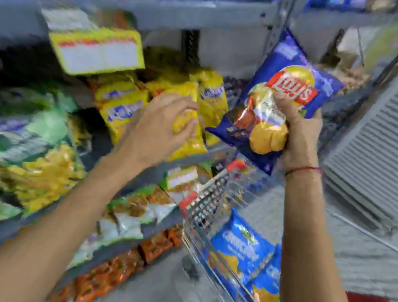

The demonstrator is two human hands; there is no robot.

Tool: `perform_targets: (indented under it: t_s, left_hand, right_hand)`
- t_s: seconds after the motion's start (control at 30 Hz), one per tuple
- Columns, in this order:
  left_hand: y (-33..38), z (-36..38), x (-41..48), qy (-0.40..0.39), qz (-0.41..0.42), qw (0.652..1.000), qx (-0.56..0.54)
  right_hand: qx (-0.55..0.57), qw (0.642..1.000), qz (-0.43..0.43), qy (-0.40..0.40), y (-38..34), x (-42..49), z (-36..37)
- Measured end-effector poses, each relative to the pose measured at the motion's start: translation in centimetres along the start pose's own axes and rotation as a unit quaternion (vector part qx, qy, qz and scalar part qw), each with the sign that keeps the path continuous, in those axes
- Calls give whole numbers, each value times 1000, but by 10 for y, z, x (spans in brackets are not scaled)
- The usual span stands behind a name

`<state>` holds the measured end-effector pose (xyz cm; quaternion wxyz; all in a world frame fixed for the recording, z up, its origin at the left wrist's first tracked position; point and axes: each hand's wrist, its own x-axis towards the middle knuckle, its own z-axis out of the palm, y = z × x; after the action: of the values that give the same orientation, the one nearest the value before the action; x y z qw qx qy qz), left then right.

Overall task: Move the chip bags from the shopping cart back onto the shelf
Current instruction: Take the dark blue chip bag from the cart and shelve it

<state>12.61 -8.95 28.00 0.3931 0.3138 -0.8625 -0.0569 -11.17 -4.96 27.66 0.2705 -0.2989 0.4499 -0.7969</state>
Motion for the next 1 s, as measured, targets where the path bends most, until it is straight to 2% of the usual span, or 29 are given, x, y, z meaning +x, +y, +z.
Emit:
perform_targets:
  t_s: [0.17, 0.27, 0.37, 0.47, 0.6, 0.77, 1.0]
  left_hand:
    - [-15, -138, 7, 144, -15, 981, 128]
    - [-33, -204, -14, 191, -68, 958, 202]
    - [-51, -258, -48, 211, -159, 927, 265]
    - [-66, -295, -84, 198, -237, 900, 307]
    - [-80, -321, -118, 138, -309, 868, 364]
    - [-87, -328, -141, 113, -321, 837, 429]
    - [-92, -325, -149, 129, -308, 841, 426]
  right_hand:
    - [77, 982, -58, -160, -64, -14, 136]
    - [116, 960, -69, -244, -82, -33, 210]
    - [144, 940, -52, -305, -87, -57, 279]
    - [141, 924, -35, -354, -86, -85, 347]
    - [109, 908, -21, -403, -76, -127, 425]
    - [68, 880, -20, -469, -57, -179, 494]
    - [2, 867, -50, -495, -36, -224, 538]
